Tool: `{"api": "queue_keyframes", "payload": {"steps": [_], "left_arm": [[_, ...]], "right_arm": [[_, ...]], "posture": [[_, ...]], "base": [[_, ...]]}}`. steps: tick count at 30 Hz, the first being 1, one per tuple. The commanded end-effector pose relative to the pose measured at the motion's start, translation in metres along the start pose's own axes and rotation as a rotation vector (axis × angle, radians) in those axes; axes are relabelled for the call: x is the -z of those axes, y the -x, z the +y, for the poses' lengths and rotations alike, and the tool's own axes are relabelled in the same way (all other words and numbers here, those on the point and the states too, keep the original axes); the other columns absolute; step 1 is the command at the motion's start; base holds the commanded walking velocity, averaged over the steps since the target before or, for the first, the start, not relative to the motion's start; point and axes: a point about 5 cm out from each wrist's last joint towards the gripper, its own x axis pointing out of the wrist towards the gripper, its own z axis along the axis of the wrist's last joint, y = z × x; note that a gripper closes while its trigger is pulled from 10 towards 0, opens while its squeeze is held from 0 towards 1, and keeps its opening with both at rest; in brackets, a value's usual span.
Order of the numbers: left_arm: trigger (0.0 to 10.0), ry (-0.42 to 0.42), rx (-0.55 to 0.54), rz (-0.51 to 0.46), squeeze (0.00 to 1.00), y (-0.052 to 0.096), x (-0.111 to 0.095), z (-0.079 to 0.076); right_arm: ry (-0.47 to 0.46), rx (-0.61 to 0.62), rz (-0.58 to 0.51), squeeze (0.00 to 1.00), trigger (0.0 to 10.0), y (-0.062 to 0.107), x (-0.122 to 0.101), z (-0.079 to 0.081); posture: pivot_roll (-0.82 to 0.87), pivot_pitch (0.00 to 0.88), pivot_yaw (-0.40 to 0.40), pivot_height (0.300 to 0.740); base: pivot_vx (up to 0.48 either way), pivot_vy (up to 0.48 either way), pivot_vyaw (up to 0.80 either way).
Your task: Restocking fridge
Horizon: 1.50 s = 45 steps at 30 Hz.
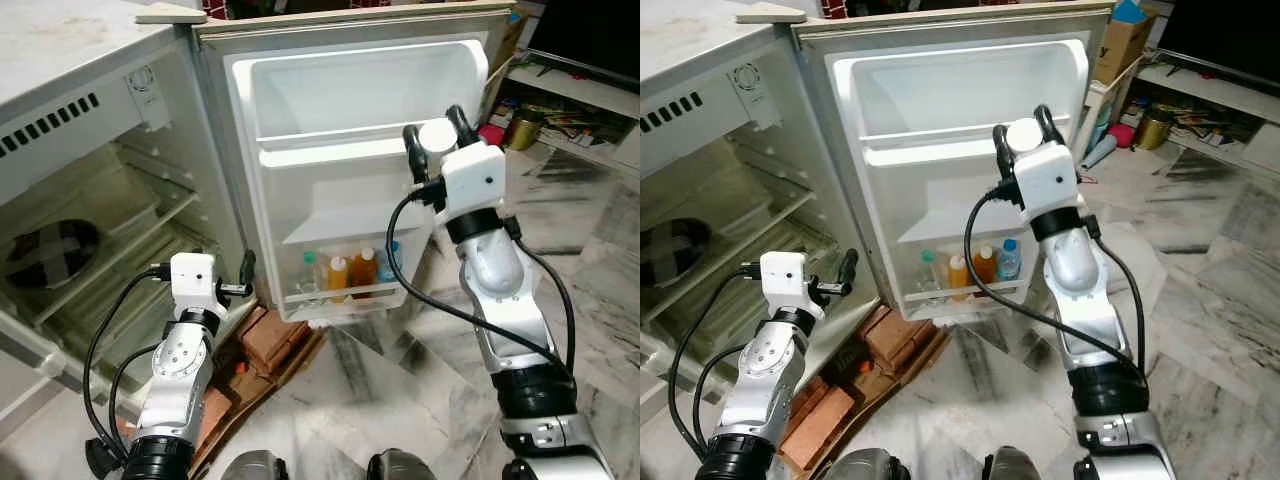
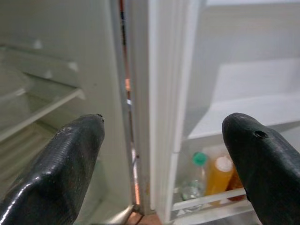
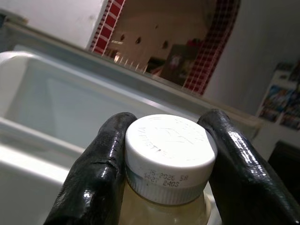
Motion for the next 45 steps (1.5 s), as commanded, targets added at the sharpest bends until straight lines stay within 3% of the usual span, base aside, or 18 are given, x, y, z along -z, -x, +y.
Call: {"api": "queue_keyframes", "payload": {"steps": [1,10,33,39,45], "left_arm": [[10.0,0.002,0.017,-0.02,0.0,-0.001,-0.005,-0.001],[10.0,0.004,0.018,-0.022,0.0,0.0,-0.006,-0.003],[10.0,0.011,0.008,-0.013,0.0,0.001,-0.005,-0.002],[10.0,0.004,0.015,-0.006,0.0,0.001,-0.005,-0.003],[10.0,0.007,0.015,-0.01,0.0,0.002,-0.005,-0.005]], "right_arm": [[0.033,0.044,-0.058,0.0,10.0,-0.01,-0.01,-0.012],[0.053,0.085,-0.084,0.0,10.0,-0.037,-0.012,-0.024],[0.033,0.064,-0.133,0.0,10.0,-0.049,-0.013,-0.011],[0.034,0.092,-0.039,0.0,10.0,-0.059,0.005,-0.017],[-0.011,0.176,0.107,0.0,10.0,-0.062,0.031,-0.036]], "posture": [[0.01,0.033,0.035,0.74],[0.01,0.032,0.031,0.74],[0.02,0.038,0.032,0.74],[0.03,0.044,0.034,0.74],[0.04,0.048,0.027,0.74]], "base": [[0.307,0.0,0.0],[0.277,0.0,0.0],[0.074,0.035,0.0],[0.0,0.0,0.0],[0.0,0.0,0.0]]}}
